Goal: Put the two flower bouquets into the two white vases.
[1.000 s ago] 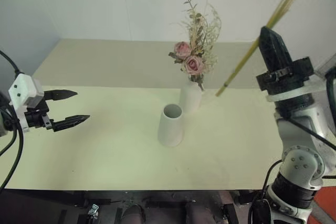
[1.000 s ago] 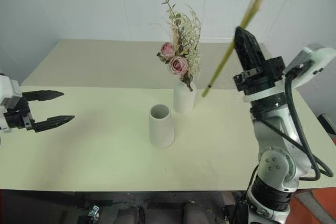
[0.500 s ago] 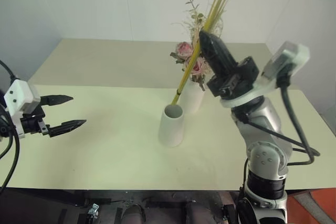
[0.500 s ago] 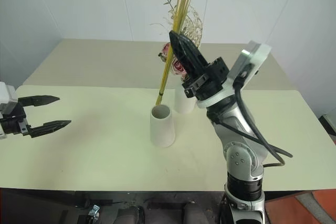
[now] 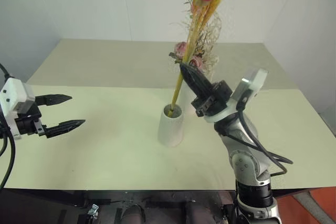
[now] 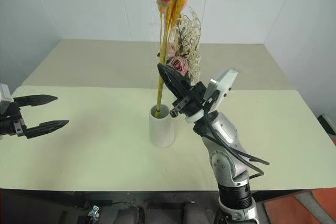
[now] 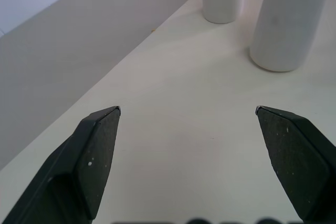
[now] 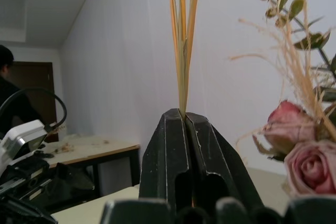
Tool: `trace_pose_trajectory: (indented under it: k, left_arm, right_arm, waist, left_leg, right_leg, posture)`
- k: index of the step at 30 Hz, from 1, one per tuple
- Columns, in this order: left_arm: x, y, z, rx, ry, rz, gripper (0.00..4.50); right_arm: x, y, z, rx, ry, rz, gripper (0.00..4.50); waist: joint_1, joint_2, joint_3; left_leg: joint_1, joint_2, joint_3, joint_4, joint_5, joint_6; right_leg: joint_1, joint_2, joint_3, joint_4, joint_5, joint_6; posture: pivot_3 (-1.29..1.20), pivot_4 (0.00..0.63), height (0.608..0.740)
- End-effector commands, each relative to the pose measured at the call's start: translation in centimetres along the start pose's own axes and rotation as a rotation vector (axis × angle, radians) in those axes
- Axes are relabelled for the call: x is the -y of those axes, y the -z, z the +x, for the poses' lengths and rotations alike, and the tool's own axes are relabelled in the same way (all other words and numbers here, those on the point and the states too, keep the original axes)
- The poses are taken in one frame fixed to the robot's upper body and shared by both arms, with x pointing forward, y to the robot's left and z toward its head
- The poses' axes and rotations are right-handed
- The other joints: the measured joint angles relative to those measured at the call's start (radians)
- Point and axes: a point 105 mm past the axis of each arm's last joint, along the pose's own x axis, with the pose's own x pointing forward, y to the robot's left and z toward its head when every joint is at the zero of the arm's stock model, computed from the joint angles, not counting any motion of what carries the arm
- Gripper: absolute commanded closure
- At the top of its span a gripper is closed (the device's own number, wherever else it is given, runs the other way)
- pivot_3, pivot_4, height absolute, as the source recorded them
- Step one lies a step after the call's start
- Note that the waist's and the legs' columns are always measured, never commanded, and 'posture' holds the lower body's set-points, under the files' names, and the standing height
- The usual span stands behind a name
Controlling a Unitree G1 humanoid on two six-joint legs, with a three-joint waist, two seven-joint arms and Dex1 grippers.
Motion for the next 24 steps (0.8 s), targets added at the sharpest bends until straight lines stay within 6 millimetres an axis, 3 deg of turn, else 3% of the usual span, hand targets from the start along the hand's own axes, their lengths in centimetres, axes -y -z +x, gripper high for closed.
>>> trace_pose_trajectory:
  k: [1, 10, 16, 19, 21, 24]
  left_arm:
    - [0.1, -1.4, -0.7, 0.019, 0.027, 0.026, 0.0]
    - [0.5, -1.5, -1.0, 0.023, 0.079, 0.028, 0.0]
    - [0.3, -1.3, -1.1, 0.017, 0.066, 0.032, 0.0]
    - [0.2, -1.3, -1.0, 0.011, 0.06, 0.043, 0.0]
    - [0.2, -1.2, -0.9, 0.012, 0.065, 0.045, 0.0]
    - [0.2, -1.2, -0.9, 0.013, 0.07, 0.046, 0.0]
  right_arm:
    - [-1.3, -0.9, -0.1, 0.035, -0.066, 0.014, 3.43]
    - [-1.9, -0.8, -1.9, -0.043, -0.104, -0.044, 0.18]
    - [-0.9, -1.5, -5.7, -0.197, -0.152, -0.141, 0.04]
    - [-0.8, -2.5, -9.0, -0.375, -0.288, -0.245, 0.04]
    - [0.6, -3.9, -11.6, -0.52, -0.31, -0.316, 0.04]
    - [3.1, -6.7, -13.7, -0.635, -0.235, -0.373, 0.04]
  waist:
    - [0.0, 0.0, 0.0]
    - [0.001, 0.0, 0.0]
    - [0.006, 0.0, 0.0]
    - [0.01, 0.0, 0.0]
    - [0.015, 0.0, 0.0]
    - [0.02, -0.001, 0.0]
  left_leg:
    - [0.0, 0.0, 0.0, 0.0, 0.0, 0.0]
    - [0.0, 0.0, 0.0, 0.0, 0.0, 0.0]
    - [0.0, 0.0, 0.0, 0.0, 0.0, 0.0]
    - [0.001, 0.0, 0.0, 0.0, 0.0, 0.0]
    - [0.002, 0.0, 0.0, 0.0, 0.0, 0.0]
    - [0.005, 0.0, 0.001, 0.0, 0.0, 0.0]
  right_leg:
    - [0.0, 0.0, 0.0, 0.0, 0.0, 0.0]
    - [0.0, 0.0, 0.0, 0.0, -0.001, 0.002]
    - [0.001, 0.0, 0.0, 0.0, -0.002, 0.002]
    - [0.001, 0.0, 0.0, -0.001, -0.003, 0.002]
    - [0.002, -0.001, 0.0, -0.001, -0.008, 0.0]
    - [0.005, 0.0, 0.0, -0.001, -0.008, 0.0]
  posture:
    - [0.0, 0.15, 0.74]
    - [0.0, 0.15, 0.74]
    - [0.0, 0.15, 0.74]
    - [0.0, 0.15, 0.74]
    - [0.0, 0.15, 0.74]
    - [0.0, 0.15, 0.74]
